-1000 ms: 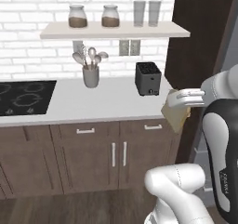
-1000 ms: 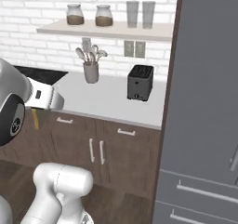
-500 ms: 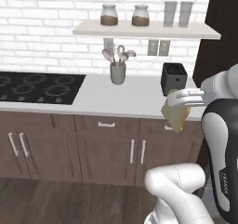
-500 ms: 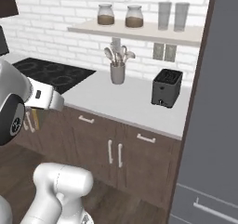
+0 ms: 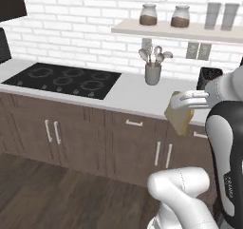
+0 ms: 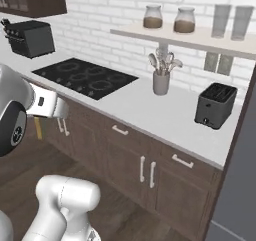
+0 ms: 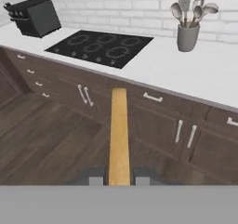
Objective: Start the toaster. Once the lever pops up, take the bread to the plate on the dining counter.
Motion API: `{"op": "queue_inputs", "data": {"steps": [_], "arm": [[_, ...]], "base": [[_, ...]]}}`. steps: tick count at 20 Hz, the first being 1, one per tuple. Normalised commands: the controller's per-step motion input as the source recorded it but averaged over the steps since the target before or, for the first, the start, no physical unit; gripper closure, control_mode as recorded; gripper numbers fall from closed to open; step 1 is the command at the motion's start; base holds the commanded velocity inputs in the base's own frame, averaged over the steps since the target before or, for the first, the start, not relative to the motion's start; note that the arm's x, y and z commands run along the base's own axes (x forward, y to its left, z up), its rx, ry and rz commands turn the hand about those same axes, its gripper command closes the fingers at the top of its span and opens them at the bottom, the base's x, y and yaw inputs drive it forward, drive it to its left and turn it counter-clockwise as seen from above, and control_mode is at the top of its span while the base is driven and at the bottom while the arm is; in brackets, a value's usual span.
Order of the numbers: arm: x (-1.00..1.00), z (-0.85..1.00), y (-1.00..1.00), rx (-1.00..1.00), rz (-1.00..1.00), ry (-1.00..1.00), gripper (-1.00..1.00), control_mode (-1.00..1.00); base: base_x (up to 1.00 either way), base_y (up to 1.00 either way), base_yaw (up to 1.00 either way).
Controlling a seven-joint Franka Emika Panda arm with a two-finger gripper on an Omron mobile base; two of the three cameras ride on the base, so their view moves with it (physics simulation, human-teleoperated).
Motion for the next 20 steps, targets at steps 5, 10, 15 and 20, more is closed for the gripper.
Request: {"op": "queue_inputs", "data": {"steps": [5, 10, 15, 20], "arm": [[0.00, 0.00, 0.00, 0.00, 0.00, 0.00, 1.00, 1.00], [0.00, 0.00, 0.00, 0.00, 0.00, 0.00, 1.00, 1.00], [0.00, 0.00, 0.00, 0.00, 0.00, 0.00, 1.00, 1.00], [0.00, 0.00, 0.00, 0.00, 0.00, 0.00, 1.00, 1.00]], "base": [[0.16, 0.00, 0.36], [0.20, 0.00, 0.37], [0.20, 0.00, 0.44], [0.17, 0.00, 0.56]]}}
